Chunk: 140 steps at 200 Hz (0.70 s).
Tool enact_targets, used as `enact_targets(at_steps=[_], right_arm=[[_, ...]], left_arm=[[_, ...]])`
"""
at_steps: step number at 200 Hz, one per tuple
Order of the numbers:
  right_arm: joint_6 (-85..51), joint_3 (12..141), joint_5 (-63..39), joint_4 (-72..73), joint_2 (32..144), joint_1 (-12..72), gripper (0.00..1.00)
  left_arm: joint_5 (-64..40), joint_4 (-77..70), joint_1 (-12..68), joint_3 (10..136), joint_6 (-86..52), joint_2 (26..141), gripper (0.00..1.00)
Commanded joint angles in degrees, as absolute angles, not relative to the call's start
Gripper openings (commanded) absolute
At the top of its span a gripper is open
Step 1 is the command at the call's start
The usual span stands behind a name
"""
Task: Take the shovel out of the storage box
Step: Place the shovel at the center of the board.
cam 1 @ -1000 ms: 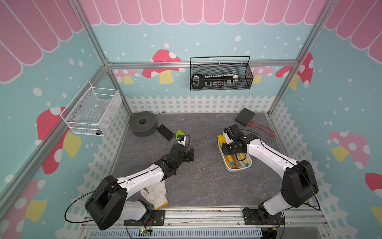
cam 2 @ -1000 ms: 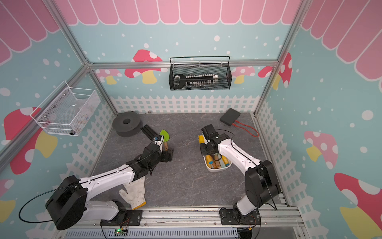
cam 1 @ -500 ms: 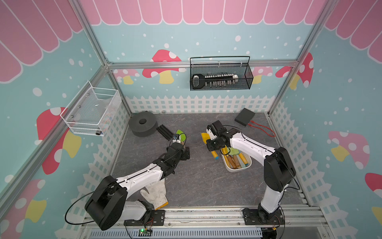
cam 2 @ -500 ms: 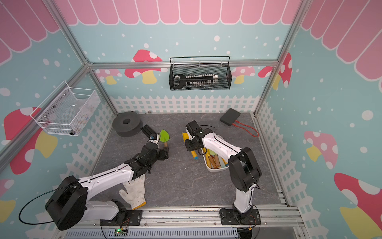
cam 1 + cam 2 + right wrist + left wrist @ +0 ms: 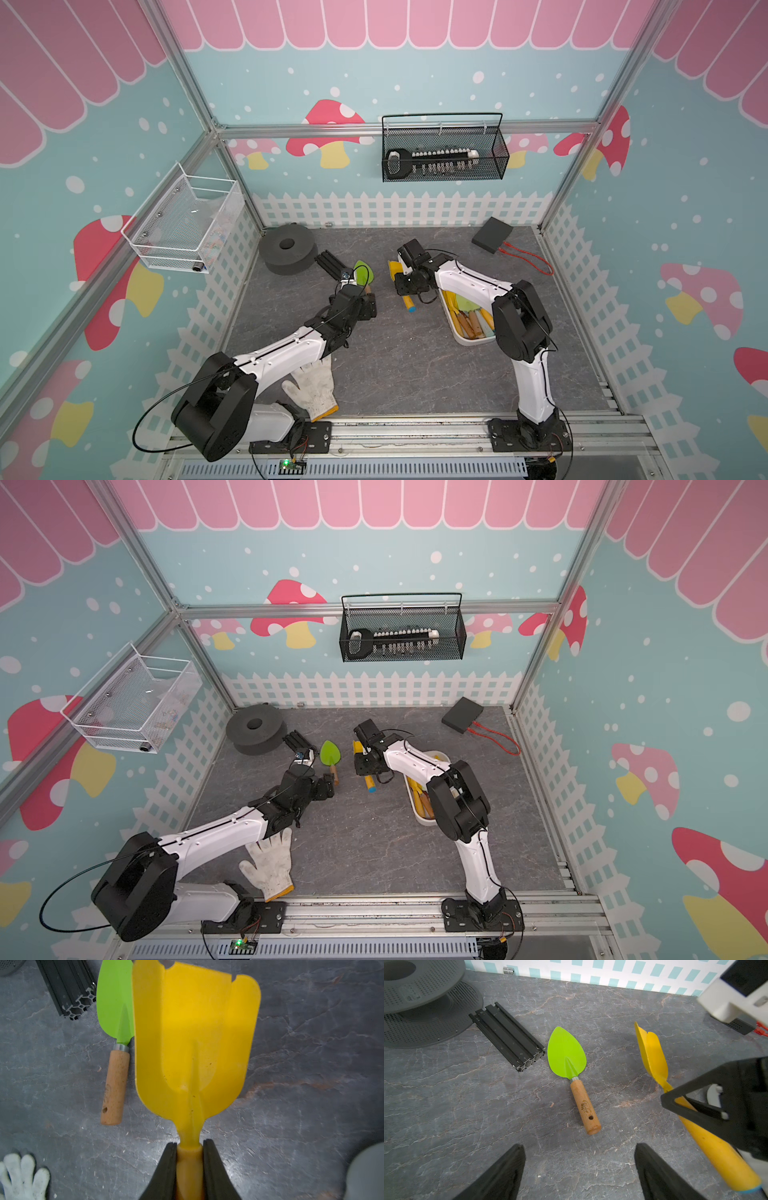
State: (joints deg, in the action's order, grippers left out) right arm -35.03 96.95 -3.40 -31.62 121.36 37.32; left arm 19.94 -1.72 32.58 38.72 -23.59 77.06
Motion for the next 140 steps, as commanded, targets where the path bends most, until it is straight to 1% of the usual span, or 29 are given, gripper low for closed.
enact_targets(at_steps=[1, 86, 140], right_arm=[[-38.83, 100.50, -2.02, -29.18, 124.25, 38.20, 0.16], [-45.12, 113.32, -0.31, -29.07, 136.38, 39.02, 0.17], [-46.75, 117.28, -0.08, -29.05, 140.61, 39.37, 0.19]], left_arm=[[20.65, -0.44, 32.23, 39.56, -24.17, 77.35, 0.87], [20.39, -0.68, 32.17, 39.11, -24.30, 76.38, 0.87], [20.22, -0.80, 31.94, 39.11, -24.39, 76.37, 0.88]])
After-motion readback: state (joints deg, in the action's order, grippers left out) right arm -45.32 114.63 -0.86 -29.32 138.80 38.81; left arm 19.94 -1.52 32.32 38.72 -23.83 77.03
